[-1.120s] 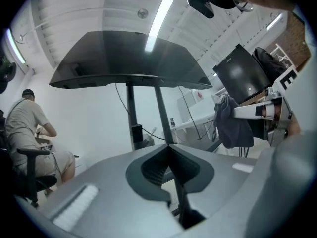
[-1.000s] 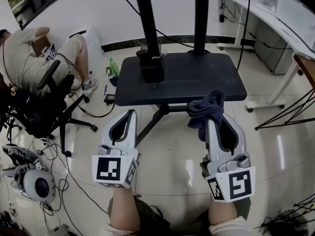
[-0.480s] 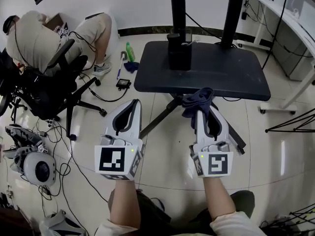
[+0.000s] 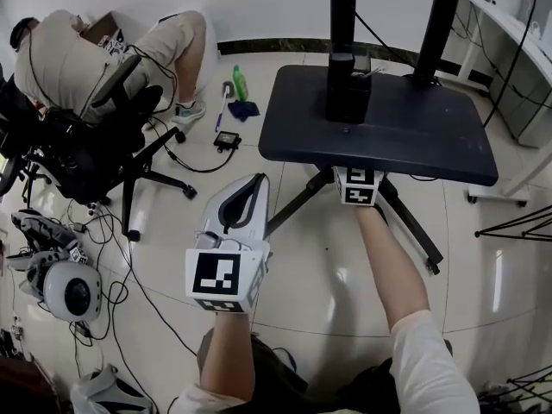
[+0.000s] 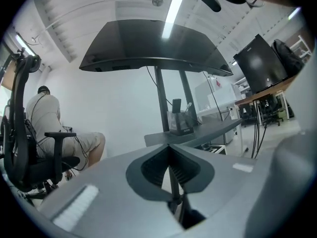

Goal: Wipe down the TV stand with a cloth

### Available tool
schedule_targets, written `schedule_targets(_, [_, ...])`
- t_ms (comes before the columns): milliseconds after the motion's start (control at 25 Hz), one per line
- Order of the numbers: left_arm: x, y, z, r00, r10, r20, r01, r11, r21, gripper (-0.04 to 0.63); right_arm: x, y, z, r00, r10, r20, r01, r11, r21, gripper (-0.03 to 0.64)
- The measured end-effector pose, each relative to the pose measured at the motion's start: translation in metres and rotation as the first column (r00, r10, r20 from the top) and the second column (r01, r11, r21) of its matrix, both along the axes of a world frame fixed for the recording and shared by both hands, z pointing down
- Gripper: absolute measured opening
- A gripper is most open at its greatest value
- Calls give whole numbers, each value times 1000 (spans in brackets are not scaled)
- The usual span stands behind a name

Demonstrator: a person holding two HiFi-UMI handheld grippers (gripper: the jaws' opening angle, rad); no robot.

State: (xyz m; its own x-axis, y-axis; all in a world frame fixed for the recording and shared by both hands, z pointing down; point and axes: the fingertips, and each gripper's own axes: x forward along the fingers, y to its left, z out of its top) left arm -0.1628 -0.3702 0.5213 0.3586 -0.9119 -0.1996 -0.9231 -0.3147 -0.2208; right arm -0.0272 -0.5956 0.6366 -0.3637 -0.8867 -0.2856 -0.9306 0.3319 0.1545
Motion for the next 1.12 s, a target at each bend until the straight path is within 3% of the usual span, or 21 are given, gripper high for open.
schedule_targets(160, [-19, -2, 17, 999, -41, 8, 41, 994, -98, 101, -6, -19, 16, 1000, -11, -13, 11, 1000, -21, 58])
schedule_targets(240, [-21, -2, 20, 999, -49, 21, 51, 994, -98, 101, -5, -46, 53, 999, -15, -29, 12, 997, -77, 57])
schedule_targets(320, [-23, 0, 20, 998, -58, 38, 61, 993, -98, 101, -7, -81, 118, 999, -15, -52, 5, 985, -171, 57])
schedule_targets(440, [-33, 11, 34, 994, -98, 57, 108, 971, -214, 101, -14, -108, 249, 994, -43, -96, 9, 944, -331, 57])
schedule_targets(480, [-38, 12, 35, 992, -110, 65, 121, 971, -206, 101, -18, -108, 282, 993, -57, -103, 15, 930, -366, 56])
schedule_targets(640, [-51, 7, 23, 987, -130, 95, 134, 990, -33, 103, -27, -107, 344, 991, -92, -96, 42, 902, -430, 57])
schedule_targets(800, [-58, 10, 18, 982, -162, 96, 166, 985, -38, 103, -40, -104, 349, 989, -133, -58, 93, 886, -453, 57])
schedule_targets(920, [-61, 12, 18, 977, -183, 110, 189, 981, -51, 103, -78, -74, 389, 976, -209, -56, 155, 857, -492, 57])
schedule_targets(1000, [-66, 16, 20, 975, -185, 125, 191, 980, -46, 103, -130, -26, 426, 952, -299, -68, 219, 819, -531, 57])
schedule_targets(1120, [-67, 17, 19, 971, -196, 137, 202, 979, -33, 103, -230, 65, 456, 876, -480, -47, 385, 756, -529, 57])
